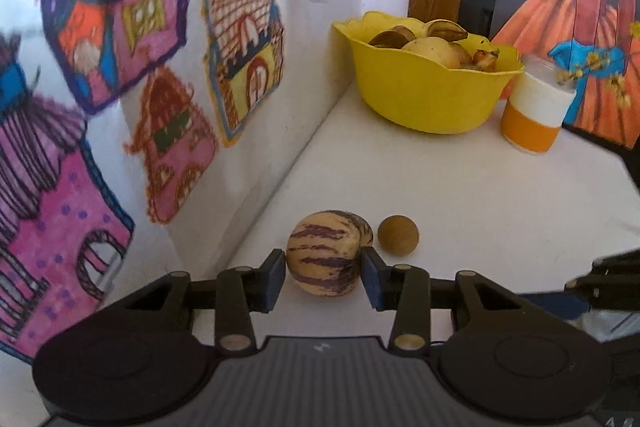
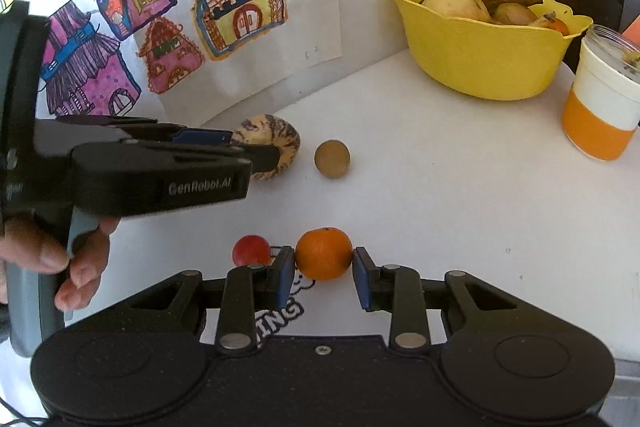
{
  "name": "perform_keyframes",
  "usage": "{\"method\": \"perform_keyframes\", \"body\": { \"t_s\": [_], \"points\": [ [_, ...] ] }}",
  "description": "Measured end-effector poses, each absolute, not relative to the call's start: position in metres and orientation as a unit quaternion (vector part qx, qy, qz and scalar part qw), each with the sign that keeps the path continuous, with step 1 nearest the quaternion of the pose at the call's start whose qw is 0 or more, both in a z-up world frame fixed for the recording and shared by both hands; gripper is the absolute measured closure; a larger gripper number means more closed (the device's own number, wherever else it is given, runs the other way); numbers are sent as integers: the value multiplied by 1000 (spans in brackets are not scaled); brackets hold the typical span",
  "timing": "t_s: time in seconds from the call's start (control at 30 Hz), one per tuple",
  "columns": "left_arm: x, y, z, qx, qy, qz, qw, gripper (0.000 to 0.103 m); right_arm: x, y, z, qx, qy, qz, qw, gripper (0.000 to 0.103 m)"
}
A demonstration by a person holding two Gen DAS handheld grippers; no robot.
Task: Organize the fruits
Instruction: 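Grasp the small striped pepino with the left tool while the right tool grasps the orange, then carry the pepino and orange into the metal tray and open both tools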
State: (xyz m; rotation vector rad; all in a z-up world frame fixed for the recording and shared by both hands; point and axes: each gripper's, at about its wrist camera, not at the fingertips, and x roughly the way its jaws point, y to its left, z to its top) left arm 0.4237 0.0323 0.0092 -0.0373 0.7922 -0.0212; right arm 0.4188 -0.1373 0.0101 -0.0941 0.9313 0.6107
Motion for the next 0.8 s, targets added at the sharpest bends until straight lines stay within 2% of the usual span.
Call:
{"method": "perform_keyframes", "body": {
  "t_s": [0.23, 0.3, 0.53, 0.8],
  "points": [
    [435, 41, 2, -54, 383, -30, 922, 54, 421, -139, 10, -37, 437, 287, 852, 69],
    [435, 45, 0, -69, 385, -33, 920, 57, 423, -137, 9, -38, 441, 288, 849, 68],
    [427, 54, 0, -91, 381, -33, 919, 58, 420, -135, 11, -56, 439, 290, 848, 69],
    [403, 22, 23, -85, 365, -84, 923, 58, 395, -177, 38, -49, 410, 283, 866, 69]
  ]
}}
